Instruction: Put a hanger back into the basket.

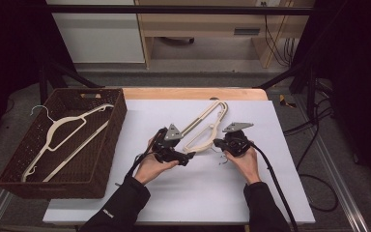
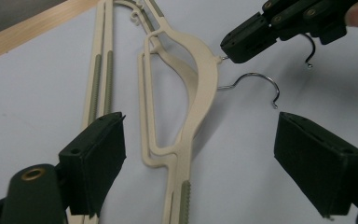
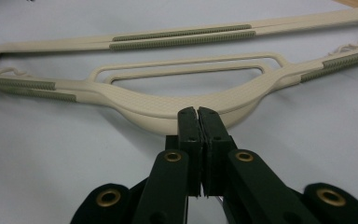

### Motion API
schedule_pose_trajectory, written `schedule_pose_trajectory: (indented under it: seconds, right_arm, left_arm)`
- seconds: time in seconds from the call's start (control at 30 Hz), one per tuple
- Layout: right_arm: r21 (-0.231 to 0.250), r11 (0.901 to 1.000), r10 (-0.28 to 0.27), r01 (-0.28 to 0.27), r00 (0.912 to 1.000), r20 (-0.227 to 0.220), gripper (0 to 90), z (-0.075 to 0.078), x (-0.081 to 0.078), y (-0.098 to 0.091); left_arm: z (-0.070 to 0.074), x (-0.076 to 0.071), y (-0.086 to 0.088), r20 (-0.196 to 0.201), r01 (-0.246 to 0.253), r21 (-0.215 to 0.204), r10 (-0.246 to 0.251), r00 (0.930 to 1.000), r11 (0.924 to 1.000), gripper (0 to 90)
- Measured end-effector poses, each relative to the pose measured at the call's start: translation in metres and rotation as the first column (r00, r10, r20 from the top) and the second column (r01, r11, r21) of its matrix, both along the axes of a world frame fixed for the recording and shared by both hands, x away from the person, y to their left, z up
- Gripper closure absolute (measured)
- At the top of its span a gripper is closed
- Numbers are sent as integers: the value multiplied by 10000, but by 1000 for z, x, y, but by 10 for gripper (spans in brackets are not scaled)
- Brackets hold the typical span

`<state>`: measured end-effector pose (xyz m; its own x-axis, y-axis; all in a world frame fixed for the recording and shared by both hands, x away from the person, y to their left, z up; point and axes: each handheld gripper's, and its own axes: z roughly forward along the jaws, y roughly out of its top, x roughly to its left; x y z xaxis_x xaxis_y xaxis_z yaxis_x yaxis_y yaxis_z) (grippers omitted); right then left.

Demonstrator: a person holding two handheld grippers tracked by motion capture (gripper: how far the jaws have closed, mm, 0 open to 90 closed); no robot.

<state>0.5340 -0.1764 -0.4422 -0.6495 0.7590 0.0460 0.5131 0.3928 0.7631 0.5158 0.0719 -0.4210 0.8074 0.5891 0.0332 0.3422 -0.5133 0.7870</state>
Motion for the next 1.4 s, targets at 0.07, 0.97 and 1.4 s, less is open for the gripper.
schedule_pose_trajectory:
  seconds: [0.07, 0.97, 1.4]
  right_arm:
    - [72, 9999, -78, 79, 9999, -120, 892, 2, -1, -1]
    - [-87, 9998, 151, -152, 9999, -49, 891, 10, -5, 5]
    - [569, 9979, 260, -315, 9951, 952, 786, 30, -15, -4]
  left_arm:
    - [-4, 5, -8, 4, 17, 281, -17, 10000, 9996, 186]
    - [-35, 32, -55, -242, 664, 2012, -628, 9977, 9773, 644]
    - [-26, 26, -55, -112, 800, 2368, -796, 9968, 9683, 733]
